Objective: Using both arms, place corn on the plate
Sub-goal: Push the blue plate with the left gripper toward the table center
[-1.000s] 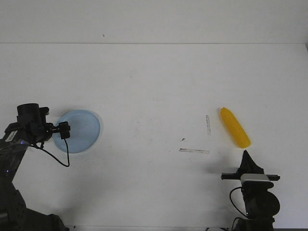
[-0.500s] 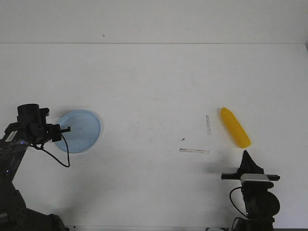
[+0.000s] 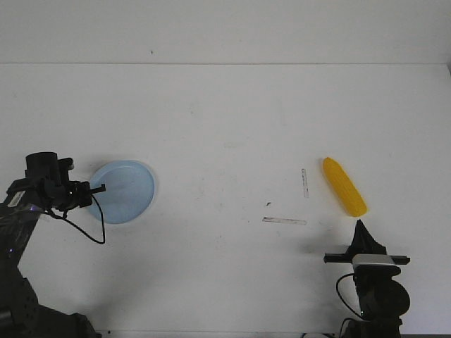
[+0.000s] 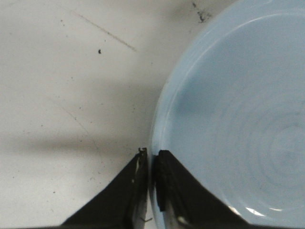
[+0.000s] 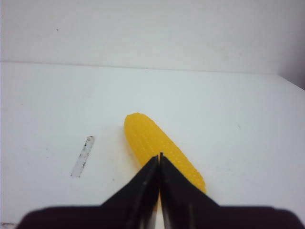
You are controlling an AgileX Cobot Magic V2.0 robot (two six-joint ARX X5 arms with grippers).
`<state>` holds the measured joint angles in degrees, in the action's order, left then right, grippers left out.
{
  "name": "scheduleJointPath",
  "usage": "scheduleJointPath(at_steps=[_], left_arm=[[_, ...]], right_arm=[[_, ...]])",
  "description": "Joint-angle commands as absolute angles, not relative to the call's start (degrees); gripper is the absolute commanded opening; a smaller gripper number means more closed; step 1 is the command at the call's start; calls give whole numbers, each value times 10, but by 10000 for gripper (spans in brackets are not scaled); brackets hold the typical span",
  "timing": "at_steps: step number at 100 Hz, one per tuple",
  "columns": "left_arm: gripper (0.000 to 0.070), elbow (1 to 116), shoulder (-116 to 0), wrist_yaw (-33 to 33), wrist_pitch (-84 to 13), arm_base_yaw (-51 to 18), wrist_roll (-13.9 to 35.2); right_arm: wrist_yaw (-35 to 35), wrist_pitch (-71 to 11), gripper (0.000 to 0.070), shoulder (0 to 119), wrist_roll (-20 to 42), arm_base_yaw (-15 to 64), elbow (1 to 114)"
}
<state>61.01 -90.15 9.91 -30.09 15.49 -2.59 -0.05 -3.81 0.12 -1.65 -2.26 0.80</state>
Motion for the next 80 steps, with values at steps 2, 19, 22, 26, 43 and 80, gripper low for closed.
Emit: scheduleJointPath(at_steps=[2,19,22,26,43,80], left_arm=[[0,627,-887,116,-298,154,-7],[0,627,-829,126,-276,140,-6],[0,627,-817,126,-272,136,-5],[0,627,-801,134,-271,130,-4],[0,627,-736,189,-270,87,14],[0,627,-699,241,-316,-96,27]], right_arm=[[0,-34,6,1,-9,-22,7],[0,-34,6,1,-9,-22,7],[0,-34,6,1,-9,-22,7],[0,-34,6,1,-9,-22,7],[0,-34,6,1,-9,-22,7],[0,-34,6,1,-9,-22,7]])
